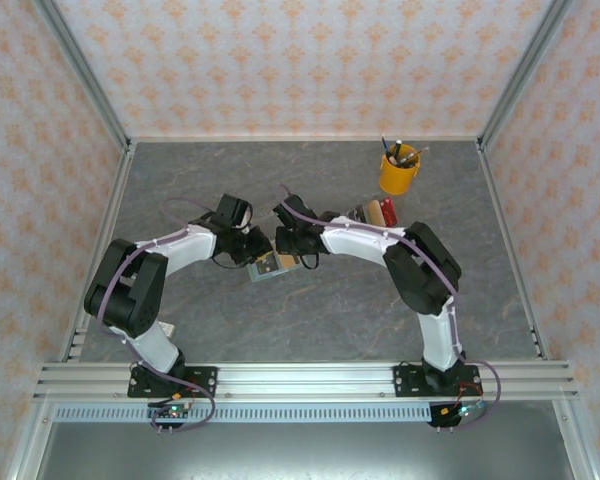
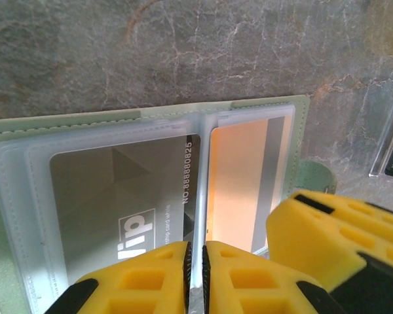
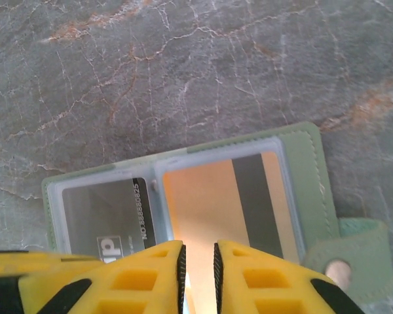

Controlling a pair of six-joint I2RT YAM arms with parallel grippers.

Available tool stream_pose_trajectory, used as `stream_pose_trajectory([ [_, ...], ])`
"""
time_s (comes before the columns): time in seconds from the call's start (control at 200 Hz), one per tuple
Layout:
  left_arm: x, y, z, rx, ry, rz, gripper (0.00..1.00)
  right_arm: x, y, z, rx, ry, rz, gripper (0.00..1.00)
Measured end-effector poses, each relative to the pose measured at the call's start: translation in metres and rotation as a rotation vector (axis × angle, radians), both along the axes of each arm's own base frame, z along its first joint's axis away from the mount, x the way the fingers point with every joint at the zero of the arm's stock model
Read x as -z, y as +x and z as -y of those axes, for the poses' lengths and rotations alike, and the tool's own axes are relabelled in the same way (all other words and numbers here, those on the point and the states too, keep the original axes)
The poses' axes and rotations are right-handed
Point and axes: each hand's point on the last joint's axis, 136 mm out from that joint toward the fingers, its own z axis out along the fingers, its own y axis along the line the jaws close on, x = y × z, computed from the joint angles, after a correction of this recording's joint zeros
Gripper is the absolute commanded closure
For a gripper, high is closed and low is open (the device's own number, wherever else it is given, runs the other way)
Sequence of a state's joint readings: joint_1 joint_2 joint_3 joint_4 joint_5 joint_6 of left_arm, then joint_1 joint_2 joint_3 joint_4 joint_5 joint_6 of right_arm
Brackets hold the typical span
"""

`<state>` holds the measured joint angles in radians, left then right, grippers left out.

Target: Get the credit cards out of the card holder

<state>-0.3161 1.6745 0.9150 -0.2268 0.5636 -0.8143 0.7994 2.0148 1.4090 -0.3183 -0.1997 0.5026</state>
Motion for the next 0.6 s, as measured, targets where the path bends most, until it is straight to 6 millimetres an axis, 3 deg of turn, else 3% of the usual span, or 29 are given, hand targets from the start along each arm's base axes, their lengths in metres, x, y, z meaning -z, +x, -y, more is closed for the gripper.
stream_pose_trajectory([
  [0.355,0.014,-0.010,-0.016,-0.032,0.063,-0.034,0.86,0.017,-0.014,-0.014,-0.105,0.086,-0.131,0.79],
  [0.596,0.019,-0.014,-0.027,-0.052,0.092,-0.051,0.87,0.018,-0.015,-0.027,-0.158,0.137,-0.166,0.80],
])
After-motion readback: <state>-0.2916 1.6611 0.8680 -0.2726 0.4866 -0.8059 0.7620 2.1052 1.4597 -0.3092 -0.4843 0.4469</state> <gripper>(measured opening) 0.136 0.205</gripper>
